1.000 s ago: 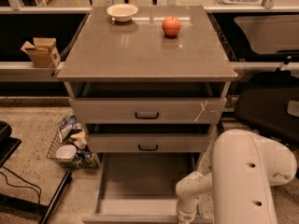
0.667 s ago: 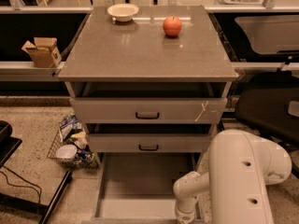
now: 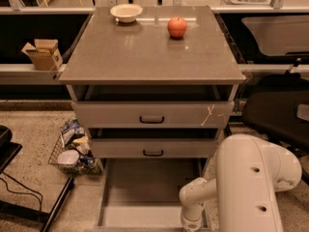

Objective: Open bottom drawer

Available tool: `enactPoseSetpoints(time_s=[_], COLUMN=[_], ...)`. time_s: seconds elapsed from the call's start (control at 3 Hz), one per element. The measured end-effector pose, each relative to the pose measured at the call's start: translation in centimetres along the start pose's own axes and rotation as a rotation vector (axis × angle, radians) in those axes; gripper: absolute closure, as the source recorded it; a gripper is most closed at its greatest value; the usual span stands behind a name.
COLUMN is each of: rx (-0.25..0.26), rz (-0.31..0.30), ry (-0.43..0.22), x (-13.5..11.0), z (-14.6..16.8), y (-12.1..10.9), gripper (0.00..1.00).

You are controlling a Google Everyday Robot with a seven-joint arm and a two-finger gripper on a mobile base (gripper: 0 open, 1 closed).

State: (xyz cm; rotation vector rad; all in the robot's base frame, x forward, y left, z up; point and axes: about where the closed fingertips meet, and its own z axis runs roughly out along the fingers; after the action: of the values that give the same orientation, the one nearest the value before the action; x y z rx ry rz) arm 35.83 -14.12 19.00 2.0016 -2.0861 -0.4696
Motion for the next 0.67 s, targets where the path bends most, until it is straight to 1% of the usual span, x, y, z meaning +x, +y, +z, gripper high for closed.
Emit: enactPoseSetpoints(time_s=[0.33, 0.67], rx=[0.000, 0.030], rz=[0.000, 0.007], ry=[0.000, -0.011], x=[0.0, 0.5], z=[0.0, -1.2], y=[0.0, 0.6], gripper=[0.04, 0.00])
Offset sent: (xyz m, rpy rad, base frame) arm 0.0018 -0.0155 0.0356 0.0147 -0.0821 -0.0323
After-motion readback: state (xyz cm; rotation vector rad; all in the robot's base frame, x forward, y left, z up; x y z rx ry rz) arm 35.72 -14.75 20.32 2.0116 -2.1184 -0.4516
